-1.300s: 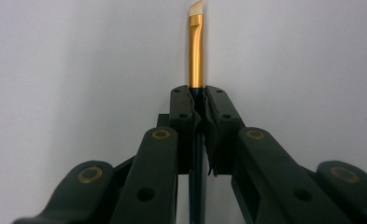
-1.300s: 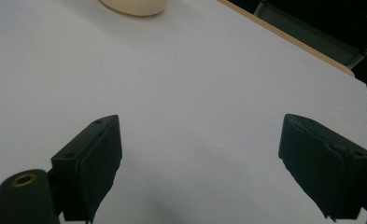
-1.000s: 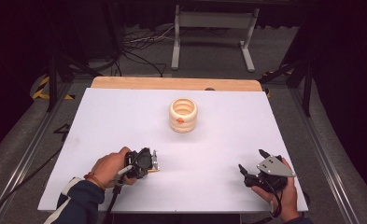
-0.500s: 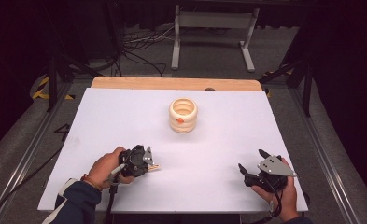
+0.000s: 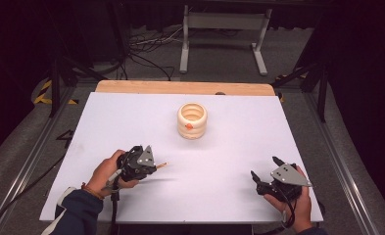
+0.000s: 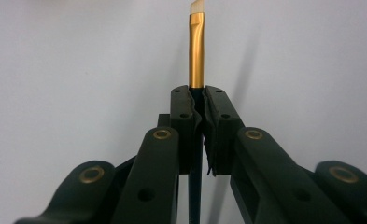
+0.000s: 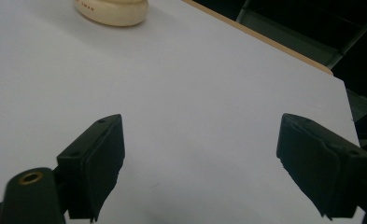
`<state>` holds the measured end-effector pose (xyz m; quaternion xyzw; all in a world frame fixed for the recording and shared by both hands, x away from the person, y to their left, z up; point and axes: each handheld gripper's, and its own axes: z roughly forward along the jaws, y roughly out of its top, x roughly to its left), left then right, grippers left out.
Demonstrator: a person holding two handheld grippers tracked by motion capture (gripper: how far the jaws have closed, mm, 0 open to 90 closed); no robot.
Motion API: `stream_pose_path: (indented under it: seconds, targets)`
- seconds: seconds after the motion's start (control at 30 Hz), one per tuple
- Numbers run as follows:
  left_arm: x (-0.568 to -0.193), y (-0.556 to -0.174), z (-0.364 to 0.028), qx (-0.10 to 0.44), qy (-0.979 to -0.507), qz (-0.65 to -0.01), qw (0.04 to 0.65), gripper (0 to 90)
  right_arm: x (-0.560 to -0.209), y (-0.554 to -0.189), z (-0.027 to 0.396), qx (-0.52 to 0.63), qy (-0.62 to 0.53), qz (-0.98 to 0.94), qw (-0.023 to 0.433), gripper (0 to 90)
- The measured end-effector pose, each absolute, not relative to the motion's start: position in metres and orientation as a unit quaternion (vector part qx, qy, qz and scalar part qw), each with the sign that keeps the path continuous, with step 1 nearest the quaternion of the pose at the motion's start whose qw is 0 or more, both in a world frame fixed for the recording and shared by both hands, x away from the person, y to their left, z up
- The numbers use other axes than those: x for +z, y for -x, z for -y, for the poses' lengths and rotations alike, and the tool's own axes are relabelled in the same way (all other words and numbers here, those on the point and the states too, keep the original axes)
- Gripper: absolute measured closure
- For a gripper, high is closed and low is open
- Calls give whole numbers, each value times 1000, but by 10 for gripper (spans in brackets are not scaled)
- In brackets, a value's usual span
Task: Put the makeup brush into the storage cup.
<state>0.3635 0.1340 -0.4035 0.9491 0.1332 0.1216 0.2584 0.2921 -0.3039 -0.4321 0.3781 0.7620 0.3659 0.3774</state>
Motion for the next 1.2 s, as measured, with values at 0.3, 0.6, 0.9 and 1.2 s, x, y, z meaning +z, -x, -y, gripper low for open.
stream_pose_path:
  seconds: [0.3, 0.6, 0.9, 1.2]
  targets:
    - [-387, -362, -147, 139, -912, -150, 357, 829, -433, -293, 303, 373, -382, -762, 366, 160]
    - [-374, -361, -160, 110, -856, -172, 474, 828, -430, -293, 290, 437, -345, -769, 313, 194]
    - [-364, -357, -165, 116, -812, -183, 543, 828, -416, -299, 266, 486, -321, -765, 273, 219]
    - [-362, -353, -154, 97, -783, -174, 590, 829, -403, -315, 221, 518, -310, -763, 230, 240]
